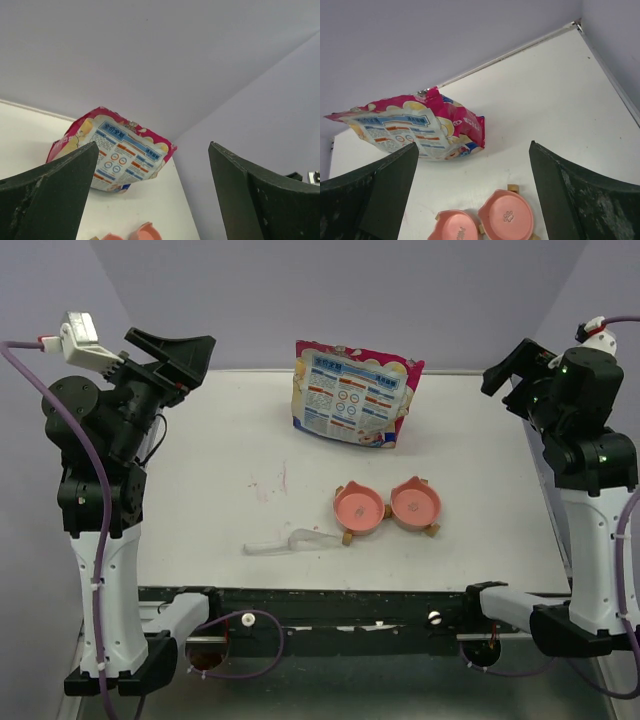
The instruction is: Serve the pet food
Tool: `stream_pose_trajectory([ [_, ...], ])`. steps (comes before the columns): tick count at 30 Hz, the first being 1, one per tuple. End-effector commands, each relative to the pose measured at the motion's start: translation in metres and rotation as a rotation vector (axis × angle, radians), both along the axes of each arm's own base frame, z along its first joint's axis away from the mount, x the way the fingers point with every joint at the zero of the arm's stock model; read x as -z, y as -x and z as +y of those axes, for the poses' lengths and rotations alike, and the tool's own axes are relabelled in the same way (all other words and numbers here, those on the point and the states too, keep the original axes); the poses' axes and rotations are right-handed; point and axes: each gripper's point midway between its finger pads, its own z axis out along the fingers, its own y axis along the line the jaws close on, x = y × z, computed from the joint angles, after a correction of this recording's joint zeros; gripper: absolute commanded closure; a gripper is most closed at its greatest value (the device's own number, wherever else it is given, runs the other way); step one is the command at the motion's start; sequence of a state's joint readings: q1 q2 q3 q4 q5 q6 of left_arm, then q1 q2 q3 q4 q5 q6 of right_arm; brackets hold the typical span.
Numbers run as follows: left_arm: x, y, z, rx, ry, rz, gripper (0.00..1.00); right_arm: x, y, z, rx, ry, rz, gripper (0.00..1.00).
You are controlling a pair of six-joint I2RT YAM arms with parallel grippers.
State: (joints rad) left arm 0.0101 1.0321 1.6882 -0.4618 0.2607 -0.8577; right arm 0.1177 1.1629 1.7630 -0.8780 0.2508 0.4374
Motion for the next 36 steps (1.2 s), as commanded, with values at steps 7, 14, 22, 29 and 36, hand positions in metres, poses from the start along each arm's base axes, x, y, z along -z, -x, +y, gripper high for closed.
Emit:
stream_pose_trajectory([
  [7, 0.081, -0.002, -0.039, 0.130, -0.059, 0.275, 0.01, 0.002, -0.075, 0.062, -0.292, -0.099, -0.119, 0.01],
  [14, 0.138, 0.007, -0.073, 0.247, -0.100, 0.509, 0.01, 0.035, -0.142, 0.124, -0.621, -0.132, -0.117, 0.01],
  [22, 0.200, 0.032, -0.093, 0.356, -0.190, 0.729, 0.01, 0.085, -0.204, 0.152, -0.821, 0.029, -0.058, 0.01],
  [29, 0.214, 0.030, -0.142, 0.544, -0.108, 0.825, 0.07, 0.106, -0.205, 0.172, -0.934, 0.007, -0.002, 0.21],
  [36, 0.189, -0.011, -0.182, 0.561, 0.126, 0.946, 0.02, 0.131, -0.176, 0.202, -0.961, 0.058, 0.085, 0.48],
])
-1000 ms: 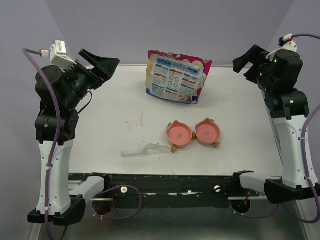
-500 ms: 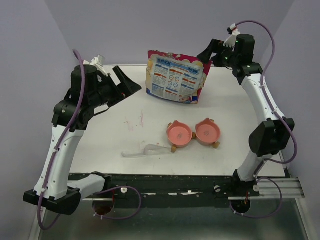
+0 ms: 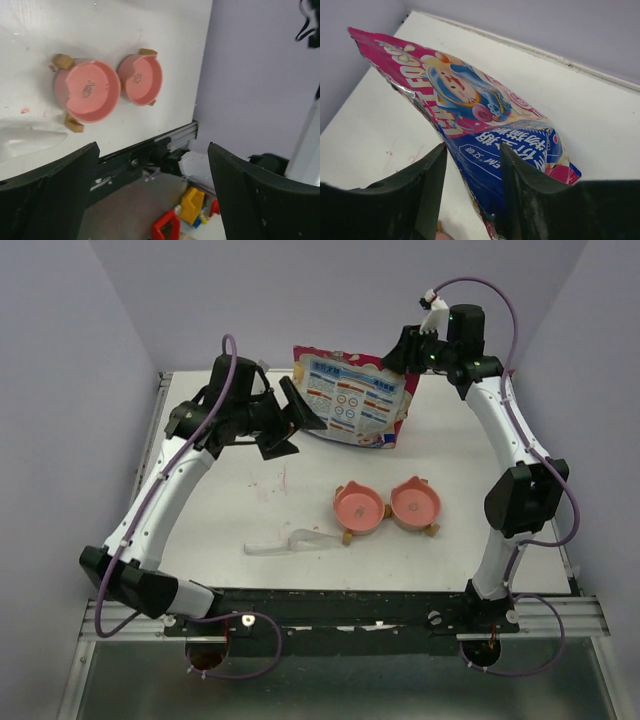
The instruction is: Serve the pet food
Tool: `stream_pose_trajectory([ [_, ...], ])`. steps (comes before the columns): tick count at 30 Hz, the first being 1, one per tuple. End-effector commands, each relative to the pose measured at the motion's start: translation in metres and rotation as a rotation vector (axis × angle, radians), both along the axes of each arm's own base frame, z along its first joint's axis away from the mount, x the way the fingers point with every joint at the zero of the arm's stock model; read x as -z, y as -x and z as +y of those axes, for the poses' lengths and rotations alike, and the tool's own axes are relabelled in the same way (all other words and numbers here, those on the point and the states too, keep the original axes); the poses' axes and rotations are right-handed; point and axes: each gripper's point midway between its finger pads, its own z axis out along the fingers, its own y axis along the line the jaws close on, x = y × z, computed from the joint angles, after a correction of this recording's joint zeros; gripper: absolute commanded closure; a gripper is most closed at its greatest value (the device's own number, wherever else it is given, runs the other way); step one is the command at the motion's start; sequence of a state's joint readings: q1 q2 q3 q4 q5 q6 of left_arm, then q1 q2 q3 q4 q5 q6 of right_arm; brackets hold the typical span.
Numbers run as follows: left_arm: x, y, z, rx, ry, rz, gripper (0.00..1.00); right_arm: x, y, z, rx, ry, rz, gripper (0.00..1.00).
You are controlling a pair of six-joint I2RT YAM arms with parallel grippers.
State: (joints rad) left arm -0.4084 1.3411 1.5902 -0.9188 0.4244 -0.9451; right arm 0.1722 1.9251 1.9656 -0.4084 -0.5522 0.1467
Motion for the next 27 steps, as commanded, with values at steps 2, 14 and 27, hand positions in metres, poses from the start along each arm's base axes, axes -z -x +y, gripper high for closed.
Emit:
stream_pose_trajectory([
  [2, -0.041, -0.037, -0.032, -0.112, 0.188, 0.131, 0.02, 0.006, 0.035, 0.026, -0.029, 0.056, 0.037, 0.56],
  [14, -0.032, -0.152, -0.081, -0.392, 0.494, 0.462, 0.06, 0.008, 0.053, 0.024, 0.083, 0.131, 0.014, 1.00],
  [27, 0.001, -0.225, -0.071, -0.555, 0.498, 0.365, 0.28, 0.005, 0.071, 0.037, 0.055, 0.079, 0.035, 1.00],
])
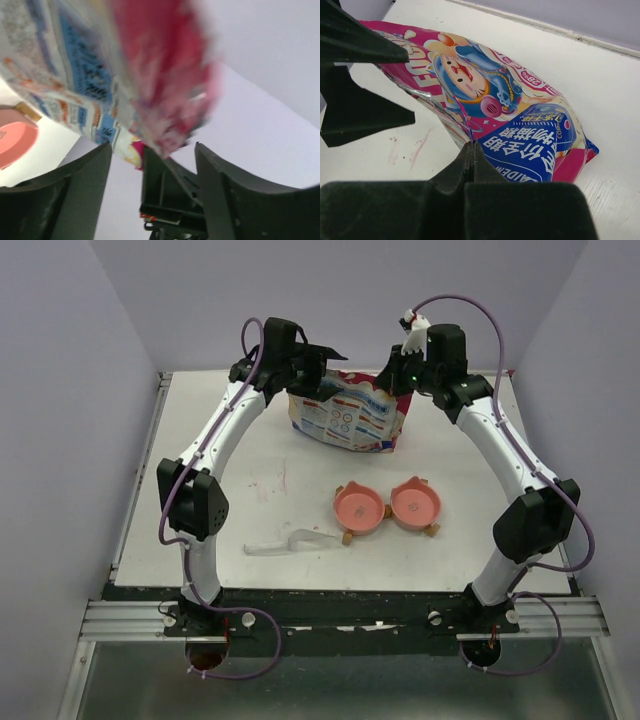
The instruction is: Serve the pet food
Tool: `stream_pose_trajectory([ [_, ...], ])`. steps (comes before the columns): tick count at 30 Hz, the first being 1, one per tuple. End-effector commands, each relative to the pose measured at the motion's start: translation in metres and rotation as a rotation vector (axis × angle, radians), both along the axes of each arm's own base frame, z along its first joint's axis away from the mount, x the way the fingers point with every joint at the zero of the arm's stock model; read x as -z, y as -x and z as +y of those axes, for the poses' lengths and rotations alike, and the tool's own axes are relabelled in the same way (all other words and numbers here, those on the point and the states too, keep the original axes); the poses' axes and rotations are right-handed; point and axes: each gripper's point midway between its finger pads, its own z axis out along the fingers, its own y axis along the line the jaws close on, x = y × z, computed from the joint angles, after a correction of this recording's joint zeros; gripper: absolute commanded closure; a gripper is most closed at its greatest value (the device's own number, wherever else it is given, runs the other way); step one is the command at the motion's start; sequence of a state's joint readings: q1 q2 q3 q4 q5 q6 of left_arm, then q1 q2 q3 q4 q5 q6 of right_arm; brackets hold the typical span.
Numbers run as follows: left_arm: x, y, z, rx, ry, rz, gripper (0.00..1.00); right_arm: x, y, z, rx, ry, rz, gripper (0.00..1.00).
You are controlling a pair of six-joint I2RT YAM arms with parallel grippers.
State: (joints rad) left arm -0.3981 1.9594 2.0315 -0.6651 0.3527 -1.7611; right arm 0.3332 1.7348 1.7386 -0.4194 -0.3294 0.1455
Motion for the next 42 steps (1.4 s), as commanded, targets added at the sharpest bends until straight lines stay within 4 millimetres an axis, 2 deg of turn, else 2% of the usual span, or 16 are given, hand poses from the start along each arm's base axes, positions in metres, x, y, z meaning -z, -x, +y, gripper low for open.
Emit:
stream_pose_trajectory([
  [1, -0.019, -0.030, 0.005, -0.063, 0.031, -0.104, 0.31, -0.008, 0.012, 0.001, 0.017, -0.022, 0.014, 1.00],
  [6, -0.013, -0.033, 0.003, -0.010, 0.002, -0.186, 0.43, -0.007, 0.012, 0.004, 0.032, -0.042, 0.073, 1.00],
  [9, -0.004, -0.031, 0.000, 0.044, -0.002, -0.199, 0.61, -0.002, 0.008, 0.008, 0.040, -0.049, 0.113, 0.96],
  [12, 0.003, -0.028, 0.000, 0.087, -0.006, -0.210, 0.73, 0.002, 0.004, 0.011, 0.036, -0.036, 0.160, 0.94],
  [13, 0.007, -0.029, 0.000, 0.098, -0.014, -0.224, 0.76, 0.000, 0.004, 0.013, 0.029, -0.037, 0.170, 0.92],
  [17, 0.010, -0.026, 0.003, 0.162, -0.065, -0.285, 0.92, 0.011, 0.009, 0.024, -0.016, -0.052, 0.291, 0.70],
  [18, 0.010, -0.029, 0.006, 0.178, -0.078, -0.318, 0.93, 0.015, 0.007, 0.023, 0.017, -0.058, 0.325, 0.62],
  [20, 0.005, -0.035, 0.008, 0.223, -0.101, -0.416, 1.00, 0.019, 0.006, 0.023, 0.063, -0.081, 0.411, 0.52],
  [23, -0.013, -0.038, 0.003, 0.324, -0.097, -0.601, 1.00, 0.016, 0.016, 0.032, -0.011, -0.102, 0.439, 0.43],
  [25, -0.023, -0.036, 0.001, 0.369, -0.104, -0.697, 1.00, 0.020, 0.011, 0.026, 0.014, -0.075, 0.399, 0.37],
  [31, -0.019, -0.025, 0.001, 0.428, -0.094, -0.723, 1.00, 0.004, 0.009, 0.018, 0.013, -0.028, 0.322, 0.27],
  [34, -0.020, -0.024, 0.001, 0.439, -0.105, -0.781, 1.00, 0.000, 0.011, 0.023, 0.001, -0.061, 0.336, 0.27],
  [38, -0.029, -0.028, 0.006, 0.486, -0.171, -0.852, 1.00, 0.000, 0.006, 0.017, 0.036, -0.035, 0.317, 0.26],
  [42, -0.030, -0.028, 0.010, 0.509, -0.221, -0.883, 1.00, -0.021, -0.005, 0.009, 0.073, -0.050, 0.266, 0.23],
])
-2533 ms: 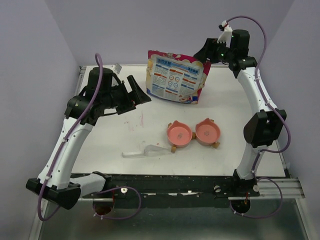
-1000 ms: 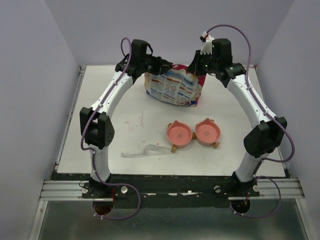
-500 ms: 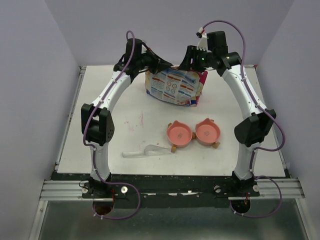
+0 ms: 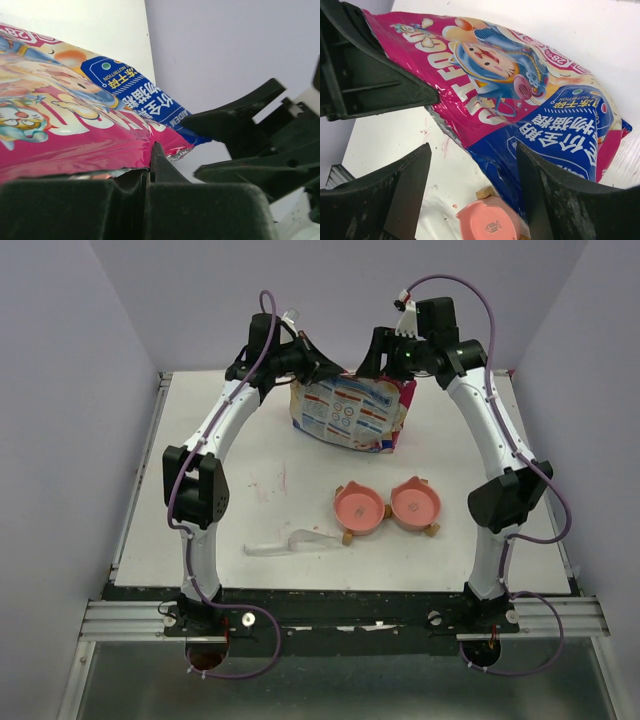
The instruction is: Serve the pet food
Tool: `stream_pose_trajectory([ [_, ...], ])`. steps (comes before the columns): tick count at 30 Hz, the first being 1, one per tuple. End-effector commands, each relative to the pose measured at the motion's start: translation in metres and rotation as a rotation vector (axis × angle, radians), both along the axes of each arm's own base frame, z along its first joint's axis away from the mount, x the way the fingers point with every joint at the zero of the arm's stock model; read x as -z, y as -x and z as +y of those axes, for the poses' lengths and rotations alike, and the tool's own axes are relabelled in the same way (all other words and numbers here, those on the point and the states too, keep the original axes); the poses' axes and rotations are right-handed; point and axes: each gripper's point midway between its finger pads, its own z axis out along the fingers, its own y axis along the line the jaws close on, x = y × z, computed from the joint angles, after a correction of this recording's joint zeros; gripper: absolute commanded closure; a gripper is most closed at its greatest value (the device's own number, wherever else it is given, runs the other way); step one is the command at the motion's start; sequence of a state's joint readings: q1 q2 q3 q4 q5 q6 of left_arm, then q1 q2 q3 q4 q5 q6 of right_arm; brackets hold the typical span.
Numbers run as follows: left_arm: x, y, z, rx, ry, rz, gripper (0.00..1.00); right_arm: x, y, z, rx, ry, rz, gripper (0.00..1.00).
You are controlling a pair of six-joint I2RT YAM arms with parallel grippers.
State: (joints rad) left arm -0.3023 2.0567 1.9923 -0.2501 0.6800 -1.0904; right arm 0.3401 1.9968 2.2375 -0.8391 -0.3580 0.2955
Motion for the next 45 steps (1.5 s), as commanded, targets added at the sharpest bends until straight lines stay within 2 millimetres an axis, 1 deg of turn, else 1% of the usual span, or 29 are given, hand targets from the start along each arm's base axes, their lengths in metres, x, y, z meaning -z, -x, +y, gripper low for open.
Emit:
stream_pose_trajectory([
  [1, -0.030, 0.002, 0.005, 0.057, -0.035, -0.189, 1.00, -0.019, 0.000, -0.010, 0.049, 0.005, -0.009, 0.22],
  [3, -0.023, 0.005, 0.005, 0.054, -0.030, -0.167, 1.00, -0.015, -0.004, -0.009, 0.058, 0.004, -0.004, 0.22],
  [5, -0.018, 0.009, 0.004, 0.048, -0.016, -0.141, 1.00, 0.000, -0.005, -0.011, 0.057, 0.036, 0.013, 0.23],
  [8, -0.020, 0.012, 0.003, 0.020, 0.006, -0.135, 1.00, 0.015, -0.003, -0.017, 0.051, 0.113, 0.002, 0.25],
  [10, -0.021, 0.013, 0.004, 0.004, 0.010, -0.131, 1.00, 0.020, -0.002, -0.022, 0.075, 0.162, -0.017, 0.32],
  [12, -0.020, 0.013, 0.006, -0.014, 0.012, -0.122, 1.00, 0.021, 0.001, -0.024, 0.073, 0.174, -0.023, 0.42],
  [17, -0.017, 0.010, 0.008, -0.032, 0.003, -0.111, 1.00, 0.032, 0.014, -0.014, 0.046, 0.207, -0.016, 0.62],
  [20, -0.019, 0.007, 0.009, -0.041, 0.010, -0.107, 1.00, 0.039, 0.021, -0.007, 0.033, 0.229, -0.006, 0.68],
  [22, -0.022, 0.007, 0.009, -0.050, 0.019, -0.095, 1.00, 0.045, 0.024, -0.006, 0.033, 0.242, 0.007, 0.80],
  [23, -0.022, 0.007, 0.010, -0.054, 0.023, -0.085, 1.00, 0.048, 0.025, -0.006, 0.038, 0.245, 0.017, 0.84],
  [26, -0.024, 0.006, 0.011, -0.065, 0.041, -0.047, 1.00, 0.046, 0.029, -0.004, 0.029, 0.237, 0.026, 0.98],
  [27, -0.024, 0.006, 0.012, -0.073, 0.042, -0.031, 1.00, 0.044, 0.030, -0.003, 0.023, 0.228, 0.020, 1.00],
  [30, -0.024, 0.009, 0.012, -0.089, 0.062, 0.057, 1.00, 0.041, 0.033, 0.005, 0.006, 0.175, 0.002, 1.00],
  [31, -0.022, 0.011, 0.012, -0.095, 0.070, 0.091, 0.93, 0.040, 0.033, 0.008, 0.005, 0.156, -0.001, 1.00],
  [33, -0.028, 0.019, 0.015, -0.107, 0.091, 0.128, 0.72, 0.039, 0.034, 0.017, -0.016, 0.106, -0.014, 1.00],
  [34, -0.027, 0.023, 0.016, -0.113, 0.096, 0.148, 0.61, 0.037, 0.035, 0.019, -0.021, 0.090, -0.020, 1.00],
  [36, -0.030, 0.030, 0.022, -0.128, 0.113, 0.180, 0.42, 0.036, 0.035, 0.023, -0.023, 0.069, -0.028, 1.00],
  [37, -0.030, 0.034, 0.025, -0.137, 0.115, 0.203, 0.35, 0.034, 0.035, 0.023, -0.023, 0.065, -0.035, 1.00],
  [38, -0.031, 0.036, 0.030, -0.146, 0.114, 0.221, 0.25, 0.033, 0.034, 0.023, -0.018, 0.063, -0.038, 1.00],
  [39, -0.032, 0.040, 0.032, -0.149, 0.113, 0.238, 0.19, 0.032, 0.034, 0.023, -0.016, 0.062, -0.043, 1.00],
  [40, -0.033, 0.043, 0.036, -0.155, 0.113, 0.249, 0.17, 0.031, 0.034, 0.023, -0.014, 0.061, -0.048, 1.00],
  [42, -0.036, 0.053, 0.044, -0.183, 0.099, 0.277, 0.16, 0.031, 0.033, 0.022, -0.013, 0.066, -0.055, 1.00],
  [45, -0.025, 0.065, 0.057, -0.261, 0.090, 0.376, 0.24, 0.033, 0.034, 0.023, -0.021, 0.066, -0.049, 1.00],
])
